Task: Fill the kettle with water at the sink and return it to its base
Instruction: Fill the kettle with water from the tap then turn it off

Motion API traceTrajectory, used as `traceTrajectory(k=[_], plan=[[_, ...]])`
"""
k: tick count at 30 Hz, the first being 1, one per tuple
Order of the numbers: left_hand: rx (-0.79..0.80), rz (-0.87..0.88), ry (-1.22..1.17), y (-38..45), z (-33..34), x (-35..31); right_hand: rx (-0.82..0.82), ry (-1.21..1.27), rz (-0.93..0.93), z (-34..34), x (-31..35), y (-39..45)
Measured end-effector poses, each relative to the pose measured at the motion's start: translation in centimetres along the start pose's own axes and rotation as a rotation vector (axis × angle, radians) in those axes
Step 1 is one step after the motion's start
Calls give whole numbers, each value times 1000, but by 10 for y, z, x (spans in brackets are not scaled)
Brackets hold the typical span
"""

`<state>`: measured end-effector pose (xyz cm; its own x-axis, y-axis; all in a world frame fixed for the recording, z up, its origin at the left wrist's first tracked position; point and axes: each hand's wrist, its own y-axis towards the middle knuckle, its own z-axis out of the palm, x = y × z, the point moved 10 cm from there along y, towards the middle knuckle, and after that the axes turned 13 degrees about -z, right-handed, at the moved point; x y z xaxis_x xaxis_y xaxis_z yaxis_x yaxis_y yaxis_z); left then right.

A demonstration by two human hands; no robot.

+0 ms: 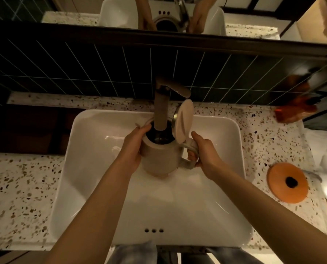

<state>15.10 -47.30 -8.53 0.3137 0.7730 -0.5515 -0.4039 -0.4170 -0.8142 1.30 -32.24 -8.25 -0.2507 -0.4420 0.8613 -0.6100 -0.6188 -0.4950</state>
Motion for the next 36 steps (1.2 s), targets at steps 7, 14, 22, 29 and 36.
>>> traceTrajectory(k=[7,14,22,29,36], plan=[[14,-3,38,4,-2,10,-79,11,-113,-3,-16,10],[-31,21,127,2,-12,10,-84,11,-134,-3,-25,20],[-105,46,146,4,-20,12,-47,-32,-162,-5,-25,29],[-434,492,147,-31,-26,-54,-43,-39,-129,-9,-27,35],[-261,1171,1021,-67,98,-121,-58,-59,-126,-13,-22,39]])
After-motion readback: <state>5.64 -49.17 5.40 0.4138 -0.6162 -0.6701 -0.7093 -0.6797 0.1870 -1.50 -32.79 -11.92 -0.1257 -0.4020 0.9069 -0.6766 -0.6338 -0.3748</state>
